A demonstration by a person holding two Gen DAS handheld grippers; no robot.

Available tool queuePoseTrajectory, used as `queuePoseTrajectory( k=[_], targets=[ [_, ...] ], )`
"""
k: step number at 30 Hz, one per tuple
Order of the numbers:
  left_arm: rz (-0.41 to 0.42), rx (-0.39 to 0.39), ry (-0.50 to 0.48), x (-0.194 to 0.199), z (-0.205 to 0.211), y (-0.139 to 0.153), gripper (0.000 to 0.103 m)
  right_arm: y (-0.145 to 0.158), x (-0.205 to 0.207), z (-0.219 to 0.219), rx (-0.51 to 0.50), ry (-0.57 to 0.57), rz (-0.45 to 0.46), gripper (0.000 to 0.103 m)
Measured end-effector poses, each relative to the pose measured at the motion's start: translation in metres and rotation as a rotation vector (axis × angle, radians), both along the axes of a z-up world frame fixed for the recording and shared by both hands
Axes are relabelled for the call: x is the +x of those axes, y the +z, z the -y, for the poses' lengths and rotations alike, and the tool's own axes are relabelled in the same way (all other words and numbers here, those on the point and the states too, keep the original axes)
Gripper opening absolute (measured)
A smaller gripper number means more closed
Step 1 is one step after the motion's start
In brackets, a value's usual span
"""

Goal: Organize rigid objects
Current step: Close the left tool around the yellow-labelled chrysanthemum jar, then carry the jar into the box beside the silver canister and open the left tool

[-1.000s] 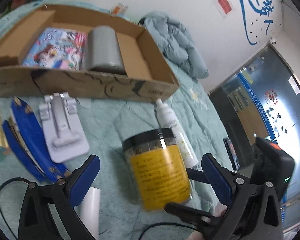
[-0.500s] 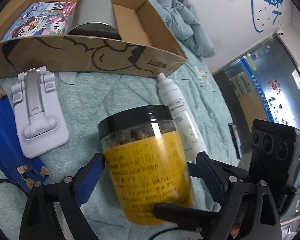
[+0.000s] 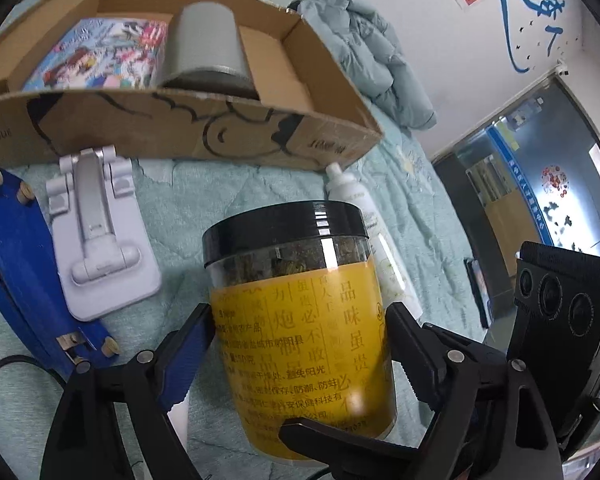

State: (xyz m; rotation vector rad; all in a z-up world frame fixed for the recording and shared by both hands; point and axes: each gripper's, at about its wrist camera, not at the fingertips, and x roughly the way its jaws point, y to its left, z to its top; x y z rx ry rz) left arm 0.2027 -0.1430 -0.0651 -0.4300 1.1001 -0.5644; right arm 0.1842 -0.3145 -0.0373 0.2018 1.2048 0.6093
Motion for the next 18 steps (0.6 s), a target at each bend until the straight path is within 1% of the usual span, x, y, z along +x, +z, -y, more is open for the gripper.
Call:
queuePoseTrajectory(
  k=[4, 7, 8, 11, 14, 18],
  targets=[
    [0.089, 0.001, 0.022, -0.001, -0.01, 0.032, 0.084, 0.026, 0.003, -0.009, -0.007, 0.02, 0.094, 0.085],
    [0.162, 0.04, 0.027, 0.005, -0.013, 0.061, 0.084, 0.047, 0.012, -0.015, 0.007, 0.051, 0.151, 0.085],
    [0.186, 0.059, 0.029, 0.01, -0.013, 0.071, 0.084, 0.052, 0.017, -0.015, 0.017, 0.059, 0.158, 0.085],
    [0.232, 0.076, 0.023, 0.033, -0.013, 0.098, 0.084, 0.07, 0.041, -0.019, 0.028, 0.08, 0.19, 0.085],
    [0.257, 0.09, 0.018, 0.062, -0.008, 0.123, 0.084, 0.087, 0.068, -0.019, 0.021, 0.091, 0.212, 0.085],
    [0.271, 0.089, 0.009, 0.103, 0.001, 0.144, 0.084, 0.105, 0.104, -0.019, 0.009, 0.098, 0.225, 0.085]
  ],
)
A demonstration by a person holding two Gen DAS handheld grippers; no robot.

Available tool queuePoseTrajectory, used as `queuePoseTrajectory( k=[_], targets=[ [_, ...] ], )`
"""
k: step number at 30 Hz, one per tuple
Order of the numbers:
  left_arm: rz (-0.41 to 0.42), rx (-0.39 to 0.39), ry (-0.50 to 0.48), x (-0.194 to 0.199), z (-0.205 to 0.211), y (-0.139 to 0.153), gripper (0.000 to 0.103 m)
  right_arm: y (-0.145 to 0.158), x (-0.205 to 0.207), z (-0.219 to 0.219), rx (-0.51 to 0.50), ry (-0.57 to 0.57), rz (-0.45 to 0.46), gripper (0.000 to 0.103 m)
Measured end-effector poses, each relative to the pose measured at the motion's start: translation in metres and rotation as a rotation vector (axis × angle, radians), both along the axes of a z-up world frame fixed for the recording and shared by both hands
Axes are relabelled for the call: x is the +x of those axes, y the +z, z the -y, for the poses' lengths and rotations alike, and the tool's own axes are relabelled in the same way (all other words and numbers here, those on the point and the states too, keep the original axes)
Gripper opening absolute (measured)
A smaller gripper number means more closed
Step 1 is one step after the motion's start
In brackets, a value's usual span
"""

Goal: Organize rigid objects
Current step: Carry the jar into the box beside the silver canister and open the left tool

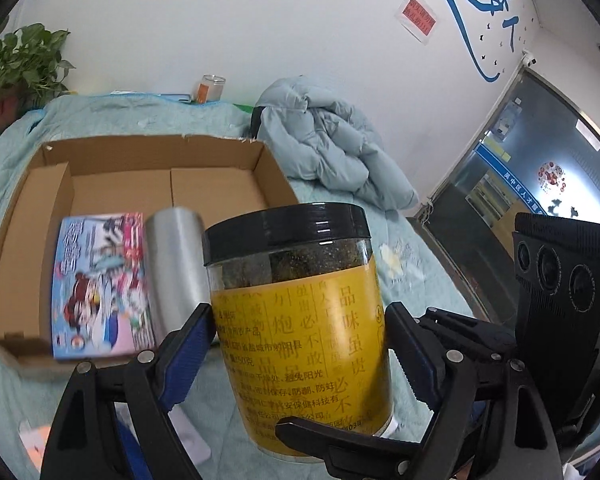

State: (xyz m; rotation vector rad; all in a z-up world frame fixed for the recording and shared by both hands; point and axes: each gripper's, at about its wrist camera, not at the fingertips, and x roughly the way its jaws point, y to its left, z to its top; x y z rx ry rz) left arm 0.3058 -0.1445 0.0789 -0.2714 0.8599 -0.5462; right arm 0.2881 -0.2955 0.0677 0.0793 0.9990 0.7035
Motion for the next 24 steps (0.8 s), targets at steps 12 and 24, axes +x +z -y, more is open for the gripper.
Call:
queuePoseTrajectory(
  k=[12, 24],
  targets=[
    [-0.138, -0.036, -0.029, 0.098, 0.023, -0.034, 0.084, -0.019, 0.071, 0.012, -0.043, -0.047, -0.102, 0.085],
    [-0.26, 0.05, -0.042, 0.136, 0.045, -0.097, 0.084, -0.073, 0.087, 0.019, -0.114, -0.067, -0.18, 0.082]
  ],
)
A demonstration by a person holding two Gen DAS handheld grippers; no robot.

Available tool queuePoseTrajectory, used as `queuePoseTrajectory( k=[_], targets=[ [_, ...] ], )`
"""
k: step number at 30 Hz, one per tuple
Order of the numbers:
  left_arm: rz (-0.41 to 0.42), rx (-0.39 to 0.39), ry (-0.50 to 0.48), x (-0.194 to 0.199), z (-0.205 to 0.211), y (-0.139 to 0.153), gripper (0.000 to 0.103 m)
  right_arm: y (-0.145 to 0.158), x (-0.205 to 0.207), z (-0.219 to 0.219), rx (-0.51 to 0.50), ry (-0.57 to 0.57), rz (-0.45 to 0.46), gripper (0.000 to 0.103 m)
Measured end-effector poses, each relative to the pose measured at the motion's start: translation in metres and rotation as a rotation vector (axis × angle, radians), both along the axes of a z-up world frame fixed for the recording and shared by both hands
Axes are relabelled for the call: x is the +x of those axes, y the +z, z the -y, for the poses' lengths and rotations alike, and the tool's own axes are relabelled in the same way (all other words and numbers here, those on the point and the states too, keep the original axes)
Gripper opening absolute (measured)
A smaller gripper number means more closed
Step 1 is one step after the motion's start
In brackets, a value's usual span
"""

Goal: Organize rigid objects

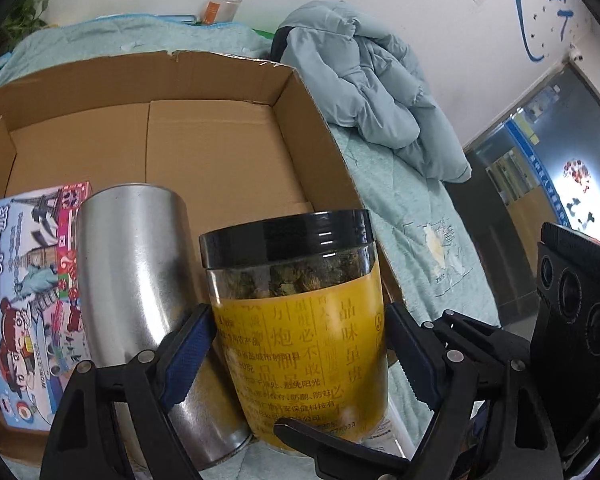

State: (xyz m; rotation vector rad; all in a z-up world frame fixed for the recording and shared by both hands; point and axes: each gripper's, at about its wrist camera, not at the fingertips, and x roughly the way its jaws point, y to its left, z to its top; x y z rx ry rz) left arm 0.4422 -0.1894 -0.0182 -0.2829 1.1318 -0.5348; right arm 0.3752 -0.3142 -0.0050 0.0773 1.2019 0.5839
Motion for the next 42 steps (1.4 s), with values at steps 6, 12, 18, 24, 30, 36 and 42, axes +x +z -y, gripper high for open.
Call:
queuePoseTrajectory(
  k=[6, 12, 18, 24, 30, 36, 42],
  targets=[
    [0.019, 0.009, 0.032, 0.001, -0.006, 0.005, 0.084, -0.004, -0.003, -0.005, -0.04, 0.003, -0.016, 0.081],
    [0.058, -0.012, 0.106, -0.007, -0.044, 0.019, 0.084, -0.028, 0.01, -0.006, -0.089, -0.042, -0.077, 0.082],
    [0.213, 0.041, 0.21, -0.051, -0.082, 0.043, 0.084, -0.019, -0.006, -0.008, -0.077, -0.04, 0.0, 0.084],
    [0.429, 0.211, 0.314, -0.133, -0.095, 0.056, 0.103, 0.012, -0.072, 0.004, -0.137, -0.135, 0.232, 0.084],
    [0.492, 0.257, 0.343, -0.199, -0.095, 0.036, 0.055, 0.009, -0.138, -0.002, -0.162, -0.127, 0.39, 0.023],
    [0.418, 0.272, 0.275, -0.228, -0.083, 0.02, 0.025, 0.017, -0.181, 0.003, -0.146, -0.136, 0.473, 0.092],
    [0.475, 0.309, 0.343, -0.249, -0.081, 0.025, 0.103, 0.025, -0.194, 0.034, -0.071, -0.222, 0.454, 0.094]
  ],
)
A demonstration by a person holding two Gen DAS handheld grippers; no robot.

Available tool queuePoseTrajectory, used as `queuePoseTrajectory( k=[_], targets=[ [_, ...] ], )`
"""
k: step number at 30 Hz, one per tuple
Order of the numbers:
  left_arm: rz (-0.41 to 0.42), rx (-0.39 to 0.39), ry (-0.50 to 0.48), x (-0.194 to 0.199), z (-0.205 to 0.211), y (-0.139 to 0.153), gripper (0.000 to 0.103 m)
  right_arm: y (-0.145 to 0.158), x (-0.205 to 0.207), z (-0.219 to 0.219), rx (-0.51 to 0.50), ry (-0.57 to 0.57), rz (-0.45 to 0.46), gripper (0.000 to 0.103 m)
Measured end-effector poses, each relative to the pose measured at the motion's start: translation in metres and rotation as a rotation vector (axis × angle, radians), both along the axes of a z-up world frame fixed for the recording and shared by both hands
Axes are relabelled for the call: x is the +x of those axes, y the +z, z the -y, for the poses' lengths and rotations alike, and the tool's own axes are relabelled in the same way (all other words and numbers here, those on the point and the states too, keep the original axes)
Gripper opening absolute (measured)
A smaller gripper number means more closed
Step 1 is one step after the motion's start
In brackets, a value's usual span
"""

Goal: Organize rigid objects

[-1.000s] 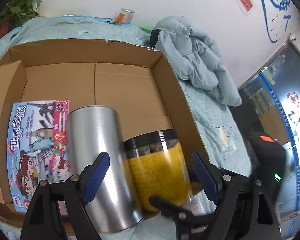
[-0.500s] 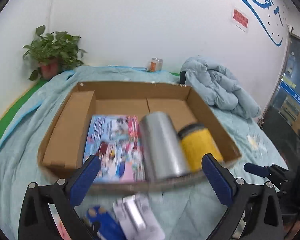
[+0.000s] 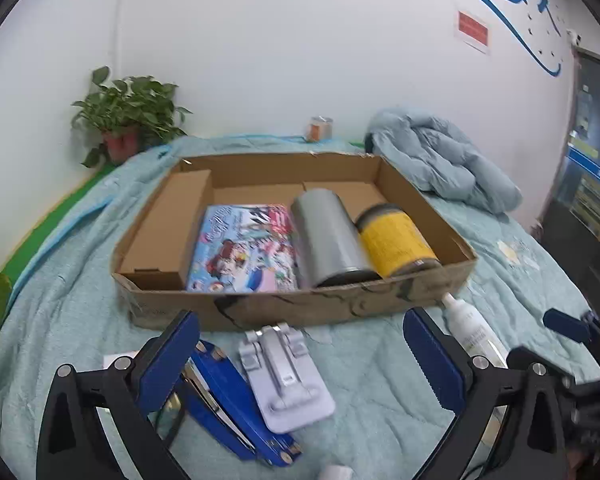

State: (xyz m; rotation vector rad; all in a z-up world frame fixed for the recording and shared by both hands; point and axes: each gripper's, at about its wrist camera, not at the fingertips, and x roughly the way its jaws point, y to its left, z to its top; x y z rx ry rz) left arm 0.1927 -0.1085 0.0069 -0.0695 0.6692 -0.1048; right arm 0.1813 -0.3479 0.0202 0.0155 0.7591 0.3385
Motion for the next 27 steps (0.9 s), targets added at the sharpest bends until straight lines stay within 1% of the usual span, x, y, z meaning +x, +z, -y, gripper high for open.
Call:
queuePoseTrajectory(
  k=[3, 6, 8, 10, 11, 12, 13, 15, 16, 17, 18, 23, 24, 27],
  targets=[
    [-0.031, -0.019, -0.002, -0.003, 0.003, -0.005, 0.103, -0.004, 0.0, 0.018, -0.033, -0.044, -0.043, 0.094],
    [-0.037, -0.046, -0.019, -0.006, 0.009, -0.007, 0.103, -0.019, -0.001, 0.032, -0.071, -0.058, -0.123, 0.094],
    [-0.037, -0.032, -0.032, -0.011, 0.015, -0.007, 0.103, -0.03, -0.001, 0.041, -0.084, -0.061, -0.175, 0.093],
    [-0.044, -0.016, -0.049, -0.015, 0.022, -0.008, 0.103, -0.042, -0.003, 0.043, -0.099, -0.046, -0.202, 0.089],
    [-0.048, -0.016, -0.055, -0.017, 0.026, -0.009, 0.103, -0.048, -0.004, 0.041, -0.114, -0.037, -0.209, 0.083],
    [-0.051, -0.019, -0.062, -0.017, 0.026, -0.009, 0.103, -0.052, -0.006, 0.039, -0.135, -0.027, -0.215, 0.073],
    [-0.056, -0.029, -0.07, -0.018, 0.027, -0.01, 0.103, -0.059, -0.007, 0.034, -0.185, -0.019, -0.212, 0.067],
    [-0.07, -0.052, -0.098, -0.018, 0.029, -0.012, 0.103, -0.068, -0.007, 0.028, -0.25, -0.018, -0.208, 0.044],
    [-0.079, -0.06, -0.113, -0.019, 0.032, -0.014, 0.103, -0.073, -0.006, 0.029, -0.256, -0.018, -0.23, 0.044],
    [-0.088, -0.065, -0.126, -0.018, 0.034, -0.015, 0.103, -0.073, -0.007, 0.031, -0.241, -0.023, -0.234, 0.044],
    [-0.093, -0.069, -0.135, -0.017, 0.035, -0.015, 0.103, -0.072, -0.007, 0.033, -0.231, -0.025, -0.233, 0.043],
    [-0.145, -0.115, -0.202, -0.009, 0.044, -0.021, 0.103, -0.065, -0.011, 0.045, -0.252, -0.024, -0.218, 0.043],
    [-0.158, -0.124, -0.214, -0.006, 0.046, -0.023, 0.103, -0.064, -0.013, 0.047, -0.264, -0.025, -0.213, 0.043],
    [-0.183, -0.134, -0.235, 0.0, 0.051, -0.029, 0.103, -0.063, -0.025, 0.034, -0.387, 0.009, -0.142, 0.044]
  ],
)
